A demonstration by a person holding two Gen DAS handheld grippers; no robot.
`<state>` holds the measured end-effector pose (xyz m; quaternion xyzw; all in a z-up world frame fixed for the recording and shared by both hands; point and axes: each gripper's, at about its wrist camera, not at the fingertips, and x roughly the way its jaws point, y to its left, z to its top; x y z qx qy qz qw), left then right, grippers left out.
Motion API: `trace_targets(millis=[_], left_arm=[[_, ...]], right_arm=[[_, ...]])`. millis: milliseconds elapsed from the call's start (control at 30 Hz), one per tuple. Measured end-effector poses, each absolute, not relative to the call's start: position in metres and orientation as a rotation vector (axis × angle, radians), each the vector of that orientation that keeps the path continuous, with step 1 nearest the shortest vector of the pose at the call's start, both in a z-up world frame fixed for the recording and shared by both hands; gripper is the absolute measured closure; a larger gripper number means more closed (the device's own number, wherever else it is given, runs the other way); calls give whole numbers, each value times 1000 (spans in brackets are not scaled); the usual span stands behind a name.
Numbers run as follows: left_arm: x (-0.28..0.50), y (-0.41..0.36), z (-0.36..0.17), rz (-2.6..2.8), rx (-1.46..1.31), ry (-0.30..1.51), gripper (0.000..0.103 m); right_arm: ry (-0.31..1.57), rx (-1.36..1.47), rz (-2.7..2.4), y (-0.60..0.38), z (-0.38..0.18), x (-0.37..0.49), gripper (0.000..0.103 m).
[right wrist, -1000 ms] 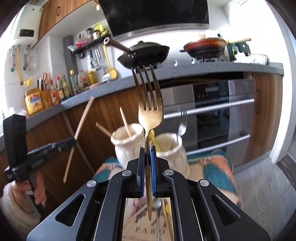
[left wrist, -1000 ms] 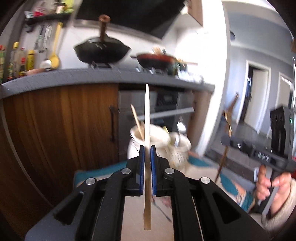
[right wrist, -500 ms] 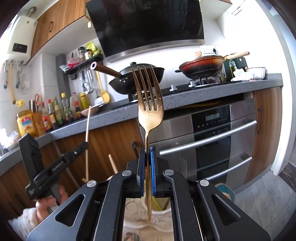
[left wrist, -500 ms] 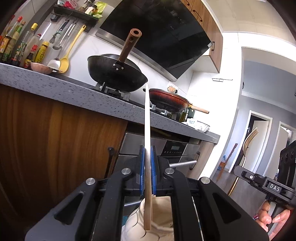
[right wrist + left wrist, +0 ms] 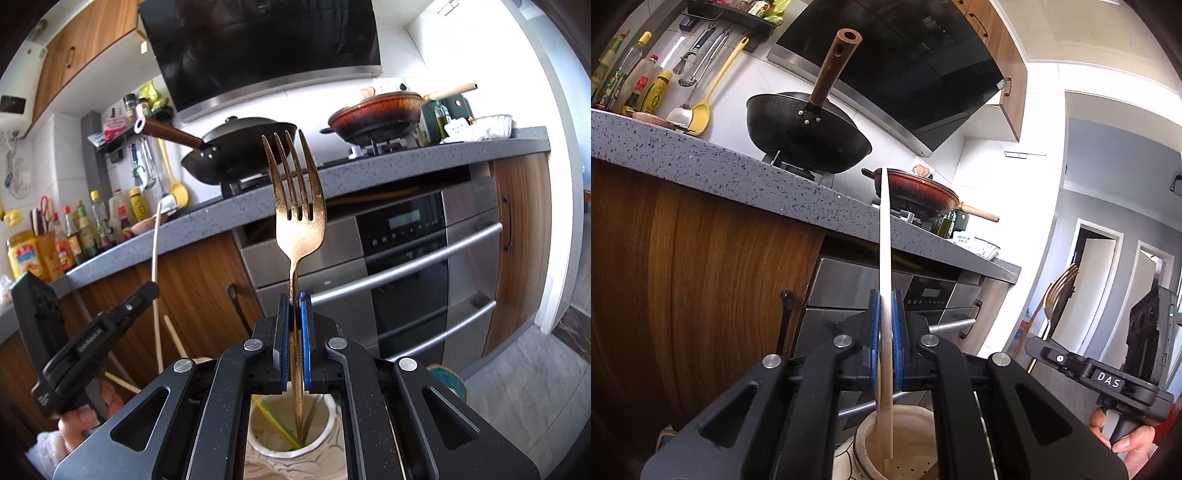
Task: Organize utensils
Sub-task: 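Drop the chopstick into the tall cup while the right tool drops the fork into the small cup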
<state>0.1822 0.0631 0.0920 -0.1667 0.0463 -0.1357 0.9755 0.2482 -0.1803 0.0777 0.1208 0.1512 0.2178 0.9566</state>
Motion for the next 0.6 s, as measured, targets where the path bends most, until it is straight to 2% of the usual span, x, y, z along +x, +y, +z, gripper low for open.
trace_targets(millis=[600], left_arm=[[174, 55, 79, -326, -272, 143, 97]], right_arm=[[428, 210, 465, -170, 45, 263, 96]])
